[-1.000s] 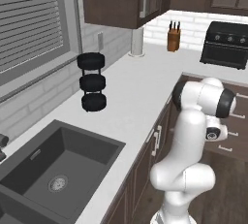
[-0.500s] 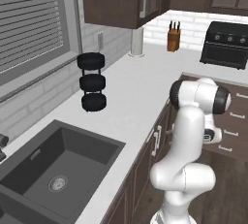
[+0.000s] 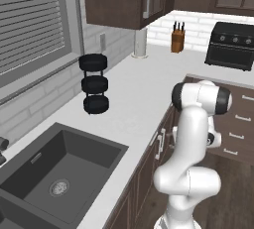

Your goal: Take a straw from the drawer in front and place it inside the glass cup on the dining counter.

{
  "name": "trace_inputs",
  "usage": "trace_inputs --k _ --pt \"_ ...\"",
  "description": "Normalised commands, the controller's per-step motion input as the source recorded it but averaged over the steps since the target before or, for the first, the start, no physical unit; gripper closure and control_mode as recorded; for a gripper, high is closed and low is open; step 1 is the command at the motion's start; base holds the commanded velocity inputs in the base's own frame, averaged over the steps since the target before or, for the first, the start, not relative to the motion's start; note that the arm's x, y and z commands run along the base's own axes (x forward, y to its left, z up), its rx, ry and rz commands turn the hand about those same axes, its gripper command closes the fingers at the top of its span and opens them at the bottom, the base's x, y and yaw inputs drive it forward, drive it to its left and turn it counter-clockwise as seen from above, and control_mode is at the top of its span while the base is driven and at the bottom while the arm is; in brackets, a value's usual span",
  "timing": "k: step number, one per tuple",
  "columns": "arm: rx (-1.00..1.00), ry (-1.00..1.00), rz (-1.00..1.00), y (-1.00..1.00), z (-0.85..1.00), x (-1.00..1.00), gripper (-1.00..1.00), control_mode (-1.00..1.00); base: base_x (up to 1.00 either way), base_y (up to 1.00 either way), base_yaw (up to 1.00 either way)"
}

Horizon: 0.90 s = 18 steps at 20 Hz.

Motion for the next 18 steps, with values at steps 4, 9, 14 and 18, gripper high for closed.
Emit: trace_inputs --k 4,9,14,18 --pt "0.03 -0.02 0.00 0.07 -0.18 0.17 -1.00 -1.00 0.00 0.00 0.00" --pt "0.02 -0.01 0.00 0.06 -0.17 0.13 -1.00 -1.00 0.00 0.00 0.00" --pt "0.01 0.00 0.00 0.02 -0.06 0.17 -1.00 -1.00 0.00 0.00 0.00" --pt "0.00 0.00 0.00 0.01 -0.10 0.24 -1.00 -1.00 0.00 0.00 0.00"
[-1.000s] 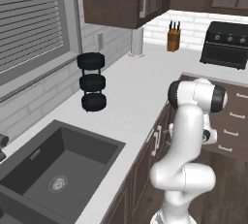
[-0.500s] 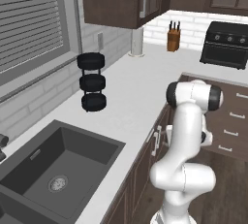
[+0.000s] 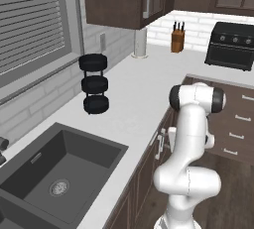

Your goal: Take a straw from the drawer in front and place it inside the glass cup on the dining counter.

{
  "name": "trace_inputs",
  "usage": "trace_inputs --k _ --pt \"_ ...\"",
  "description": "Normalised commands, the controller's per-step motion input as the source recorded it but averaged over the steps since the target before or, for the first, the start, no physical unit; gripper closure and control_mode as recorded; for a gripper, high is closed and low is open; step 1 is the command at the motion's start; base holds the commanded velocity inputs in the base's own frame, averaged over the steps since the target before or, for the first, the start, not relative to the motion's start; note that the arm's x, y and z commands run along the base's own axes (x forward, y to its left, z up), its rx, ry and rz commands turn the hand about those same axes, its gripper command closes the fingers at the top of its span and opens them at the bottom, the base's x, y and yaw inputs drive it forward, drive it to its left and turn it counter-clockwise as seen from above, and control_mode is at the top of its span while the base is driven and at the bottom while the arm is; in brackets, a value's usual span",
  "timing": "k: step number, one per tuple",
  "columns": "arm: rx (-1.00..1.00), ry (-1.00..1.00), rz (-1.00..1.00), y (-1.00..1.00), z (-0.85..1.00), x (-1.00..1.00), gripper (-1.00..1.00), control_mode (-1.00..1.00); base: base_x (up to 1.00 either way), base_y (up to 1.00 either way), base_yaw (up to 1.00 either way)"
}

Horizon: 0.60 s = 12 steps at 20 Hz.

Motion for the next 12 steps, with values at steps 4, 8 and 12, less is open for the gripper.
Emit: trace_inputs --k 4,8,12 --pt "0.00 0.00 0.00 0.08 -0.17 0.21 -1.00 -1.00 0.00 0.00 0.00" --pt "0.00 0.00 0.00 0.11 -0.21 0.20 -1.00 -1.00 0.00 0.00 0.00" --pt "0.00 0.00 0.00 0.06 -0.23 0.18 -1.00 -1.00 0.00 0.00 0.00"
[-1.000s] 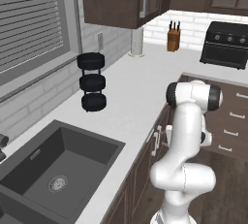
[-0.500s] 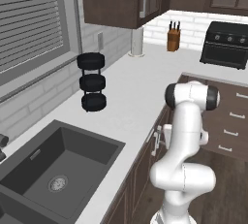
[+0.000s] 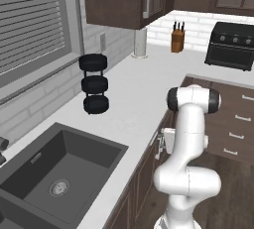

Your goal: Take a straw from the drawer in front and place it inside the glass cup on the dining counter.

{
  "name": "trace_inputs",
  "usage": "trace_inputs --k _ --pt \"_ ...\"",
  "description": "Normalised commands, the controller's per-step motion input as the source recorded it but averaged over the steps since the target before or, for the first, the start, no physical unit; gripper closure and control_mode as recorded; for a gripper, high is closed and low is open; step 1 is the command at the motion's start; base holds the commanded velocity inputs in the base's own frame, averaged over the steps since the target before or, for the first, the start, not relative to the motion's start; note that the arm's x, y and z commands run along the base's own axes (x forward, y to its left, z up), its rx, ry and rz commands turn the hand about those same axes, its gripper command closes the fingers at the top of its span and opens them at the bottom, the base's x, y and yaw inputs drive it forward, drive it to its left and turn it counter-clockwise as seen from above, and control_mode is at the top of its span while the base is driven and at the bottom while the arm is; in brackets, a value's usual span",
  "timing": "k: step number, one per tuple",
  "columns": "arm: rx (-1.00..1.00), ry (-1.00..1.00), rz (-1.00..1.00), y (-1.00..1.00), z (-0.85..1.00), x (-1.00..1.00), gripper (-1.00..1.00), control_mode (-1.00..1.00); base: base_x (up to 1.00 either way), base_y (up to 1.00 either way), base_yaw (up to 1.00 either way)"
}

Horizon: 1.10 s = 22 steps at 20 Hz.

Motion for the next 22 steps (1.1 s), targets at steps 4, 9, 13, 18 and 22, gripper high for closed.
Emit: trace_inputs --k 4,9,13,18,22 --pt "0.00 0.00 0.00 0.03 -0.18 0.18 -1.00 -1.00 0.00 0.00 0.00" --pt "0.00 0.00 0.00 0.02 -0.10 0.13 -1.00 -1.00 0.00 0.00 0.00" --pt "0.00 -0.01 0.00 0.00 0.00 0.09 -1.00 -1.00 0.00 0.00 0.00" --pt "0.02 -0.07 0.00 0.02 0.00 0.01 -1.00 -1.00 0.00 0.00 0.00" --pt "0.02 -0.03 0.00 0.14 0.00 0.08 -1.00 -1.00 0.00 0.00 0.00"
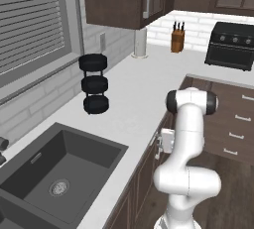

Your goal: Take a straw from the drawer in front and place it inside the glass cup on the dining counter.

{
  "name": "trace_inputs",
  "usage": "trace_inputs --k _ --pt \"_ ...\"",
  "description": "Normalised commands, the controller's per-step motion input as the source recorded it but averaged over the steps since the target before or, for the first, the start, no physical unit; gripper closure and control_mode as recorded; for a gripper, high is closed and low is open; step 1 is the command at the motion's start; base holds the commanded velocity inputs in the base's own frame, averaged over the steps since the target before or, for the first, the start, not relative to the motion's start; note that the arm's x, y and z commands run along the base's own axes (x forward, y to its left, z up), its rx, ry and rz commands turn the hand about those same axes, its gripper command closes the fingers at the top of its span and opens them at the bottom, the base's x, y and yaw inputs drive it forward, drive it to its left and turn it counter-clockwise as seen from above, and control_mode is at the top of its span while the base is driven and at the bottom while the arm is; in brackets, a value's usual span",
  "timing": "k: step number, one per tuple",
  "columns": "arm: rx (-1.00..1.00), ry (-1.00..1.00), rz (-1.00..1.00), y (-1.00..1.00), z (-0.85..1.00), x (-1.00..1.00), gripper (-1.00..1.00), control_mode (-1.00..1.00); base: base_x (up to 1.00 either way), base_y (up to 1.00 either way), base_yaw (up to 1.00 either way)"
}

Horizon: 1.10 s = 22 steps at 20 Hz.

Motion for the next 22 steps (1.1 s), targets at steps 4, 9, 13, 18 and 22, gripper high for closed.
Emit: trace_inputs --k 4,9,13,18,22 --pt "0.03 -0.01 0.00 0.13 0.00 0.16 -1.00 -1.00 0.00 0.00 0.00" --pt "0.03 -0.01 0.00 0.05 -0.01 0.17 -1.00 -1.00 0.00 0.00 0.00" --pt "0.00 0.00 0.00 0.05 -0.11 0.26 -1.00 -1.00 0.00 0.00 0.00" --pt "0.00 0.00 0.00 0.12 -0.15 0.23 1.00 -1.00 0.00 0.00 0.00" --pt "0.00 0.00 0.00 0.00 -0.01 0.00 1.00 -1.00 0.00 0.00 0.00"
